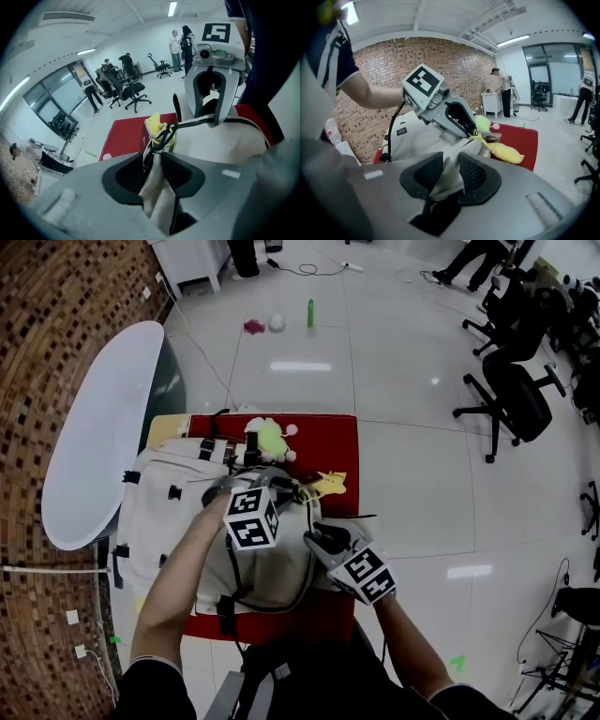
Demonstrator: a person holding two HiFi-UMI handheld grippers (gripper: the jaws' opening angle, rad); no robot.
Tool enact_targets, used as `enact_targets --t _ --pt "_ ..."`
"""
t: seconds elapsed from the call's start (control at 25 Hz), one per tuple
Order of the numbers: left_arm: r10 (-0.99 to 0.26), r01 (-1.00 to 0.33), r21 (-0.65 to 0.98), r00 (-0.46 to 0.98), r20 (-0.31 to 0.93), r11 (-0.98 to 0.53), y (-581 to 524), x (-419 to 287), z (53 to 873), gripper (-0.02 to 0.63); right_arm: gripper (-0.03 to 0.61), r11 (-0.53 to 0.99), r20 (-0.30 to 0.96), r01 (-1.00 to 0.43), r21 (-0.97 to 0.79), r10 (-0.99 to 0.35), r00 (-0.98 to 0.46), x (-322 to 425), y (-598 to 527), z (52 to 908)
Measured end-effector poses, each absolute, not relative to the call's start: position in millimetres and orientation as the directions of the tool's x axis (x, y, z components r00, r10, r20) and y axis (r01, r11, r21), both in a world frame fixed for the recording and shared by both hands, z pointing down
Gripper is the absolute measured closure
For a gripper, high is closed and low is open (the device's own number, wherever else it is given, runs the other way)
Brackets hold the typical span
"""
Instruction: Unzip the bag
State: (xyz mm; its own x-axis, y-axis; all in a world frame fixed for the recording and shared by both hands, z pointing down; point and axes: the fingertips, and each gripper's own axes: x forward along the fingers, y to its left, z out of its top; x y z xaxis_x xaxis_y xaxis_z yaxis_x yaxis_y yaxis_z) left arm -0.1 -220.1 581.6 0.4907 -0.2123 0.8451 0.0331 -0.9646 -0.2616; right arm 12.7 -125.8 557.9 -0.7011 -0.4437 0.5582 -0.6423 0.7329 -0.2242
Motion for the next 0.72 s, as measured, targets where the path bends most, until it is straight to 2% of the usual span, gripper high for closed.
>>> enact_targets --t 0.24,0.36,0.56,0.72 --pt "-0.182 0.100 -0.258 0.475 0.861 -0.961 -222 8 588 0.483 0.468 0.726 0.561 -0.651 -0.222 -0.451 -0.694 12 -126 558" --pt "-0.146 0.118 -0.227 0.478 0.866 -0.967 -221 9 584 0.520 0.468 0.725 0.559 -0.652 -0.224 -0.452 -0.695 13 -126 558" --pt "-0.047 0.032 -0.079 0.567 0.822 -0.996 -218 5 574 0.558 0.469 0.723 0.550 -0.652 -0.229 -0.457 -0.699 14 -125 557" --pt "-0.039 -0.008 -0.043 0.627 0.778 -0.999 -216 4 565 0.566 0.474 0.721 0.546 -0.654 -0.229 -0.461 -0.699 17 -125 556"
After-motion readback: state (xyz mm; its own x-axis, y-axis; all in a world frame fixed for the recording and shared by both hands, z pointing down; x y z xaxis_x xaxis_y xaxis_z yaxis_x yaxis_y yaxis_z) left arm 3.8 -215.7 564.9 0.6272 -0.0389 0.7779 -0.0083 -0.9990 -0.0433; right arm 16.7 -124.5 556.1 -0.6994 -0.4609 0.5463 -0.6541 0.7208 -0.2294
